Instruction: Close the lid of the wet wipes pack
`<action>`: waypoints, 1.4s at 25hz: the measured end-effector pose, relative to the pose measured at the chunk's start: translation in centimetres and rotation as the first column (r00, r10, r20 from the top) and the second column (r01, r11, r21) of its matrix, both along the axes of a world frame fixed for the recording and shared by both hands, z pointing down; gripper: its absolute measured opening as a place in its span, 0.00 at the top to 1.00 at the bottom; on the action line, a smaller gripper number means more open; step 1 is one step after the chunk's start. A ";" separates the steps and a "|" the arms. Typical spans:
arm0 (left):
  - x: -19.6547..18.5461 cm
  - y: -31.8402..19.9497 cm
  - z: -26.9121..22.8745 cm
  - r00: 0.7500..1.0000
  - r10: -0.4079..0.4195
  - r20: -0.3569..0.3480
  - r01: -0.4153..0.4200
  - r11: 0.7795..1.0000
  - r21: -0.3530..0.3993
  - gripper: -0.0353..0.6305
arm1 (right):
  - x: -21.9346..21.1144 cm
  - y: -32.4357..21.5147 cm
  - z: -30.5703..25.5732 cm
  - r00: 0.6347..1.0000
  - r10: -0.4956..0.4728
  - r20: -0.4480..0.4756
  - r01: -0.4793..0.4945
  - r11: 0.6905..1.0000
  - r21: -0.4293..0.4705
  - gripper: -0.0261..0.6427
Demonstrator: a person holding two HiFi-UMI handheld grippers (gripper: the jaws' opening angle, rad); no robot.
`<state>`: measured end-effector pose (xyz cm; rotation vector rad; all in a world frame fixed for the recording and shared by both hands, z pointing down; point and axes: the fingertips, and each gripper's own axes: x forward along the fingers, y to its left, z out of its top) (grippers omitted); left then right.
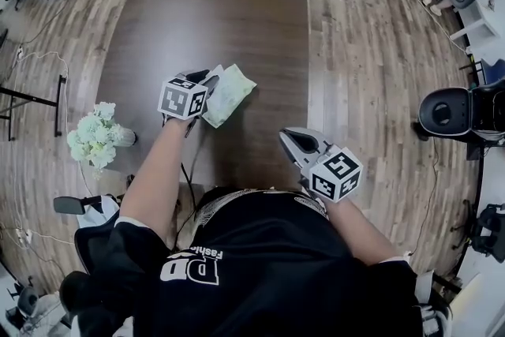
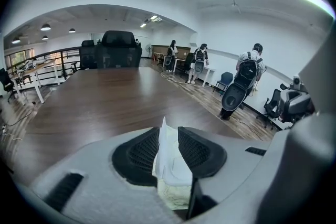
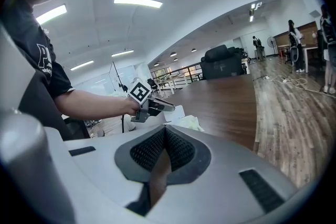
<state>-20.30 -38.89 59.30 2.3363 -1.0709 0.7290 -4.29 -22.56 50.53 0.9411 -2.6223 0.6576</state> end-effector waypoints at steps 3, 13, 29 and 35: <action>0.5 0.6 0.0 1.000 0.001 0.006 -0.002 1.000 0.011 0.76 | 0.1 0.1 0.2 1.000 -0.010 0.004 0.010 1.000 0.000 0.96; 2.4 2.6 0.4 0.997 0.048 0.060 -0.050 0.998 0.032 0.76 | 0.8 0.0 0.4 1.000 -0.012 0.023 0.012 1.000 -0.002 0.96; 5.5 4.4 2.3 0.979 0.140 0.147 -0.147 0.988 0.040 0.76 | 1.2 0.5 0.5 1.000 -0.002 0.026 0.002 1.000 -0.004 0.96; 6.0 4.8 3.4 0.978 0.143 0.154 -0.148 0.989 0.019 0.76 | 1.8 0.4 0.8 1.000 0.006 0.023 -0.006 1.000 -0.009 0.96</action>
